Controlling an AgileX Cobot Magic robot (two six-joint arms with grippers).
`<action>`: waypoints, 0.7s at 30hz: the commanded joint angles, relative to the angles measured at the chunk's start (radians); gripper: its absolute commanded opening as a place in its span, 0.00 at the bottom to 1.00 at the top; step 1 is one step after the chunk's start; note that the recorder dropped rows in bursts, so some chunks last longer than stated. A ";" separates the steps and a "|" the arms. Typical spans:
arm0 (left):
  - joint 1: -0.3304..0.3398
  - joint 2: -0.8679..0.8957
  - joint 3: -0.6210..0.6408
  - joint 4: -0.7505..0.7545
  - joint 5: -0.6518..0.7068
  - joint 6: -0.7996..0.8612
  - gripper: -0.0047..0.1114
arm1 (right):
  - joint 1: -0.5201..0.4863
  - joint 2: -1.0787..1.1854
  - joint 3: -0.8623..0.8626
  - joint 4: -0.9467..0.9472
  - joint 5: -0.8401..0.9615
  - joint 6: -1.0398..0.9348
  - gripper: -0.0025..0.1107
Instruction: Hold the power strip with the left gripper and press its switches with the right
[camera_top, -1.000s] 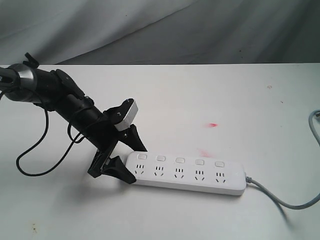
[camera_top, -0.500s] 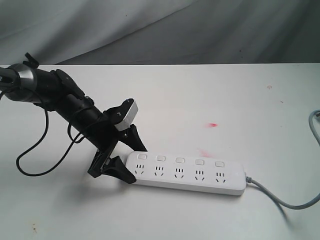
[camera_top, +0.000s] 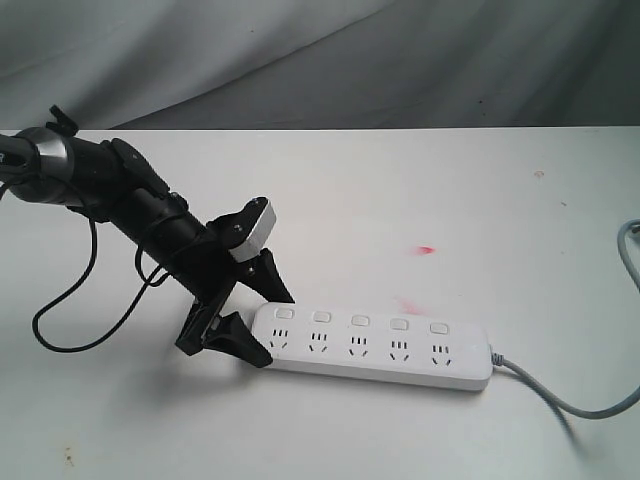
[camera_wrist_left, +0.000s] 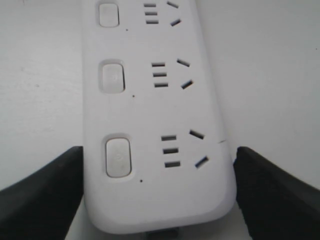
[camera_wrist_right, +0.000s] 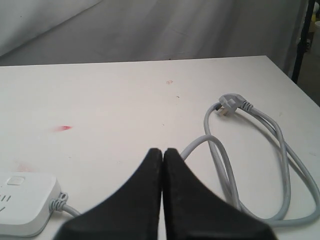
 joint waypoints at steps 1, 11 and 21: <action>-0.008 0.000 0.004 -0.002 0.001 0.004 0.04 | -0.004 -0.006 0.004 -0.003 -0.006 0.001 0.02; -0.008 0.000 0.004 -0.002 0.001 0.000 0.04 | -0.004 -0.006 0.004 -0.003 -0.006 0.001 0.02; -0.008 0.000 0.004 -0.002 0.001 -0.007 0.04 | -0.004 -0.006 0.004 -0.003 -0.006 0.001 0.02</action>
